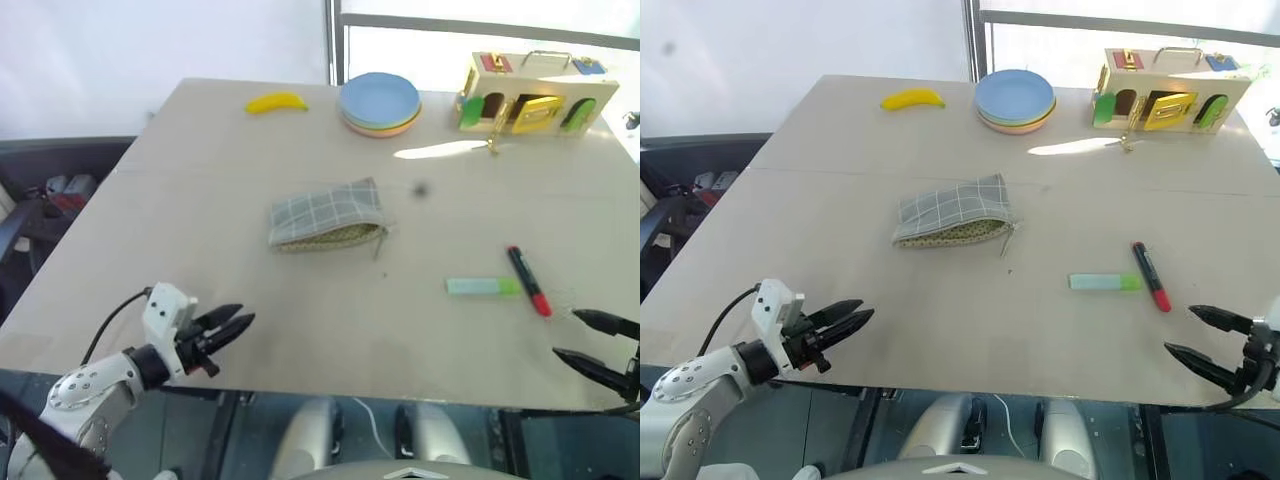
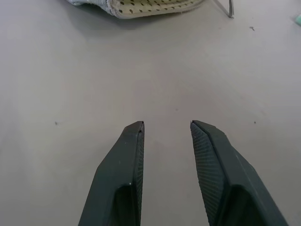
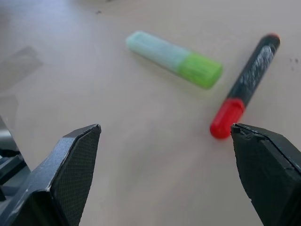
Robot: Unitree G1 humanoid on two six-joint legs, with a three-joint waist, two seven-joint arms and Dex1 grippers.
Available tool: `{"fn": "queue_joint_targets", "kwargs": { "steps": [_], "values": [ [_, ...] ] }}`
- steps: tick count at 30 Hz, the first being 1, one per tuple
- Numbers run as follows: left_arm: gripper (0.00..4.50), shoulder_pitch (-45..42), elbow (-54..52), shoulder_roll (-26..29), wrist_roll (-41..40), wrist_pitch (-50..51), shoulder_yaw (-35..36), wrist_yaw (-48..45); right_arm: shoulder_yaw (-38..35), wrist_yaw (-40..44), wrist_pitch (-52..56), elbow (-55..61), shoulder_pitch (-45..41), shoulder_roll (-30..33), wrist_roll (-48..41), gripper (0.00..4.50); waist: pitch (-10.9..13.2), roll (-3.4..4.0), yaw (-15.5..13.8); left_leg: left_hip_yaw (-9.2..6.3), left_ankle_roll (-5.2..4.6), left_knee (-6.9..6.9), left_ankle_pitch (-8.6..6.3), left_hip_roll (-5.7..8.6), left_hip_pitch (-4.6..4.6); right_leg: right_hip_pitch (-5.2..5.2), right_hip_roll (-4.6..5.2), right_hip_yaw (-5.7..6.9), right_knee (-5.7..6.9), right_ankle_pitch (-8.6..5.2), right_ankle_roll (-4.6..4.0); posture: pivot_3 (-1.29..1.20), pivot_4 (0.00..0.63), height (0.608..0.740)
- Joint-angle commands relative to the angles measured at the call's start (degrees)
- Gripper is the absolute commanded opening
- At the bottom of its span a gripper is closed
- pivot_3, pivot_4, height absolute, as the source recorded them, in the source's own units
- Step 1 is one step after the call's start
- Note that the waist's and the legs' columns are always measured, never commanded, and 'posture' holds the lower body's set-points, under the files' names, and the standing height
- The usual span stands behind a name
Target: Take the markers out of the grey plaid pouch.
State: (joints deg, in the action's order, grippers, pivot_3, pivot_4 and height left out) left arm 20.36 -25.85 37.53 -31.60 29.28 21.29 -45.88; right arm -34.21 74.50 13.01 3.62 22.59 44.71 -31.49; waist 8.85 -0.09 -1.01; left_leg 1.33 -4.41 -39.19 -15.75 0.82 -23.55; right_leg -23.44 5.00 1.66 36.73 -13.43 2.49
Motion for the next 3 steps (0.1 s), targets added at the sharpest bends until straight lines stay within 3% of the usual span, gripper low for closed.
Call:
{"fn": "queue_joint_targets", "kwargs": {
  "steps": [1, 3],
  "values": [
    [1.62, 1.4, 1.0, 0.0, 2.5, -3.9, -0.4, -0.7, -1.5, 2.3, -1.6, -1.4, -0.2, 1.3, -1.3, 4.5, 0.0, 0.01, 0.2, 0.01, -0.05, 0.0, 0.02, 0.0, -0.02, 0.0, 0.0, -0.01, 0.0, 0.0, 0.0, 0.0, 0.15, 0.74],
    [1.62, 1.3, 2.2, -0.4, 2.8, -5.5, -0.8, -1.6, -1.0, 3.1, -1.9, -2.1, 0.5, 2.1, -0.4, 4.5, 0.0, 0.02, 0.2, 0.01, -0.08, 0.01, 0.03, 0.0, -0.08, -0.03, -0.01, -0.01, -0.02, 0.0, 0.0, 0.0, 0.15, 0.74]
  ]
}}
